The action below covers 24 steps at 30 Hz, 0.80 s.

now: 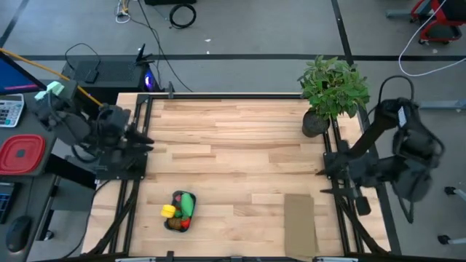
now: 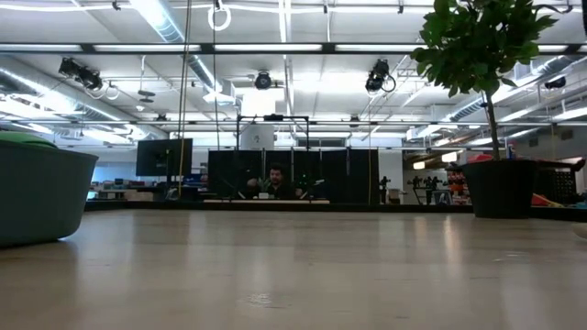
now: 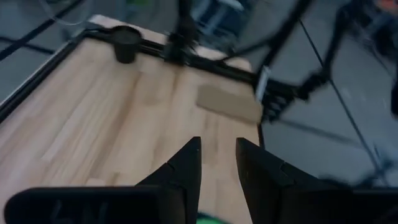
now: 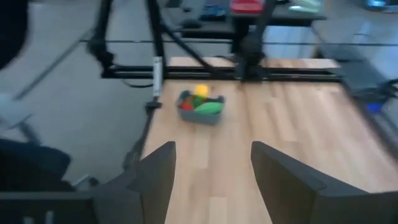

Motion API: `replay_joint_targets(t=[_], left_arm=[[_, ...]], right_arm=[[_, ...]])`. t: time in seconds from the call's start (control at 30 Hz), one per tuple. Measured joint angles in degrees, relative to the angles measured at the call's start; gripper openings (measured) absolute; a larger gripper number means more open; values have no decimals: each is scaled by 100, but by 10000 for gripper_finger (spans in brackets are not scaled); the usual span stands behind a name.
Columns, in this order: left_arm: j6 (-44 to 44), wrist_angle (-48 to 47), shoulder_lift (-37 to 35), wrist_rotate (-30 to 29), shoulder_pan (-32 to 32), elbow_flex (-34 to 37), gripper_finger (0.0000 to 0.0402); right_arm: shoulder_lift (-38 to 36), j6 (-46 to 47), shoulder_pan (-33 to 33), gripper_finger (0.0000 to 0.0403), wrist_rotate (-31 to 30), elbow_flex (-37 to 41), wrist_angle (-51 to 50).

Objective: Pick and placing Produce into tupperware
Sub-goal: Return to Home Position

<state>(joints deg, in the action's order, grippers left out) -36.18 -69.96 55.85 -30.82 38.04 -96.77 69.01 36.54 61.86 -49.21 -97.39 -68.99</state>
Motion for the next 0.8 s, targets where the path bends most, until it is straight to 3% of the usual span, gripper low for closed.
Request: replay_joint_targets(t=[0.17,0.3,0.4,0.47,0.57,0.8], left_arm=[[-329,689,-247,-610,2,864,107],[-275,1798,-442,-44,8,1689,107],[591,3478,-509,789,50,2444,107],[1180,4484,-534,1389,42,2900,107],[1455,5285,-631,1914,-72,3301,107],[1717,5238,-1255,1705,-214,3650,107]], right_arm=[[-1252,-1560,-531,220,1327,2394,2871],[-2165,-2643,-1363,220,3687,4148,5408],[-2619,-2964,-1935,219,5144,5087,6574],[-2797,-2990,-2261,219,5586,5511,6990],[-2926,-2788,-2766,219,5672,5862,7046],[-3278,-3114,-3935,219,6541,6022,7020]])
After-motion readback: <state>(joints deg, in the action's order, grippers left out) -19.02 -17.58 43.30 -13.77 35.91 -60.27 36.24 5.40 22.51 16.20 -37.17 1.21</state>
